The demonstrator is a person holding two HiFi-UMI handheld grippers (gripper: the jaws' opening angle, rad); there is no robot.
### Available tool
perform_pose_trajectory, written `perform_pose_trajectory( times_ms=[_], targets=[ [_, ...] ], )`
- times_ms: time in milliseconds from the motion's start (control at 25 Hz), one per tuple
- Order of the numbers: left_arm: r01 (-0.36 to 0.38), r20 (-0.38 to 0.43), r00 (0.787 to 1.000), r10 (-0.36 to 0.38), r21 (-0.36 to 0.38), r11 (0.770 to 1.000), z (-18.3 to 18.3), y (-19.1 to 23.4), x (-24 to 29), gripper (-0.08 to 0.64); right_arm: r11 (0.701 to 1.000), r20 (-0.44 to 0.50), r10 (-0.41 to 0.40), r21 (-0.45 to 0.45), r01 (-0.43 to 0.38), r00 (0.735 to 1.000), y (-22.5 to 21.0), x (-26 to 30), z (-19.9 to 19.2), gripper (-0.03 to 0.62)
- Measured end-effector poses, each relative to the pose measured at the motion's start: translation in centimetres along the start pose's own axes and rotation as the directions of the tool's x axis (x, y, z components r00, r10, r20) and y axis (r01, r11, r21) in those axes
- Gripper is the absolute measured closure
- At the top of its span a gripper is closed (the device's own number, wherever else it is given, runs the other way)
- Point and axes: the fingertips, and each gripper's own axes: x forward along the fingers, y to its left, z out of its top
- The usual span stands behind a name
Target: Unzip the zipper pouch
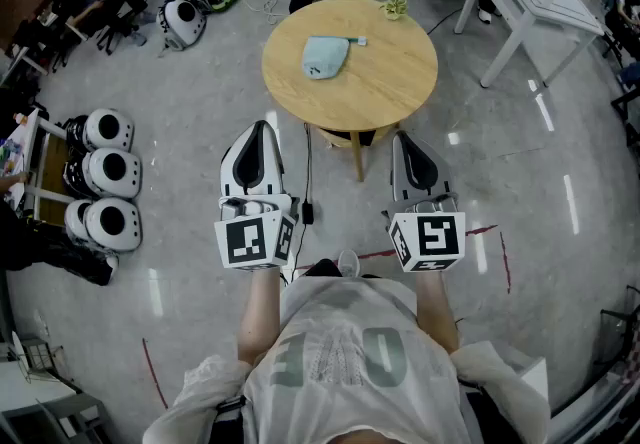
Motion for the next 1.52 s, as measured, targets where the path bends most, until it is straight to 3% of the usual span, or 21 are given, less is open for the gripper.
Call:
perform_pose_trajectory(
  times_ms=[280, 600, 920, 1200, 1520],
  targets=[
    [-0.017, 0.001, 1.000, 0.017, -0.004, 1.000, 0.4, 1.2, -0.2, 0.532, 1.000, 0.001, 0.021, 0.012, -0.021, 1.000, 0.9, 0.4, 0.0, 0.565],
    [-0.027, -0.004, 1.000, 0.027, -0.063, 0.998, -0.4, 2.3, -0.6, 0.534, 0.994, 0.002, 0.047, 0.102, -0.047, 0.999, 1.6, 1.1, -0.6, 0.565],
    [-0.028, 0.024, 0.999, 0.031, -0.112, 0.993, -0.7, 3.2, 1.8, 0.532, 0.995, -0.003, 0.054, 0.085, -0.054, 0.999, 0.6, 3.9, -0.5, 0.563],
    [-0.015, 0.037, 0.999, 0.020, -0.145, 0.989, -1.6, 4.7, 7.0, 0.534, 0.997, -0.011, 0.033, 0.072, -0.032, 0.999, -1.1, 8.2, -0.3, 0.563],
    [0.061, 0.031, 0.998, -0.056, -0.184, 0.981, -3.3, 7.0, 17.1, 0.534, 0.996, -0.023, -0.039, 0.079, 0.040, 0.999, -4.2, 16.6, 0.0, 0.563]
  ],
)
